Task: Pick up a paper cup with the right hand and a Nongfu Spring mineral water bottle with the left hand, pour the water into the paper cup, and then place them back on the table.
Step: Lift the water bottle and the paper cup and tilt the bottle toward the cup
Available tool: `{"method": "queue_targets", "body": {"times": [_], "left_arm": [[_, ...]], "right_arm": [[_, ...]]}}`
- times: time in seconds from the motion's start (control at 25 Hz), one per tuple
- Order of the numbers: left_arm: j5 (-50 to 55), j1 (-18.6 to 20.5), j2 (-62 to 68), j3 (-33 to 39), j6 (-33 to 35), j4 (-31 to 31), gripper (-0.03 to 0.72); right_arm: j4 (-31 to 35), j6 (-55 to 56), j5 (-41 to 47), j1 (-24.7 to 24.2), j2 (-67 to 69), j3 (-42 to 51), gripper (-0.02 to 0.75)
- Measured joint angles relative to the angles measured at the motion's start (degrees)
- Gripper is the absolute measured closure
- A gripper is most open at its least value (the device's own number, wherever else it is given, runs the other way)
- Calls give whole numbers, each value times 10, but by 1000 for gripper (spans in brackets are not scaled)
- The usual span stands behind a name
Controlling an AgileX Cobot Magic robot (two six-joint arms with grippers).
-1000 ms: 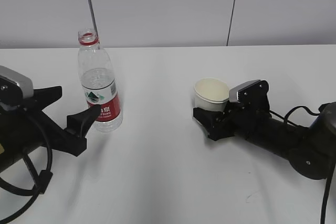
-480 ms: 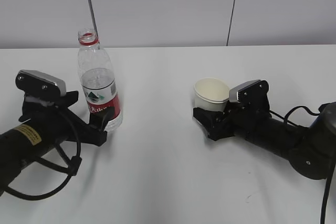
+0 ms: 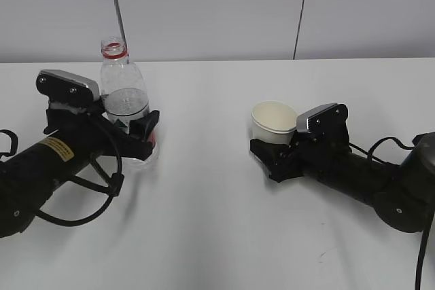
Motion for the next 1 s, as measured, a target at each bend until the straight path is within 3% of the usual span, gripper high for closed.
{"method": "queue_targets", "body": {"times": [0.36,0.6,1.0], "left_arm": [[1,0,0,-4,-1,1,287],[1,0,0,-4,-1,1,298],[1,0,0,-4,16,5,298]], "right_arm": [[0,0,0,0,0,0,199],[-24,0,0,0,0,0,199],[-152,13,-1,2,-28,0,199]]}}
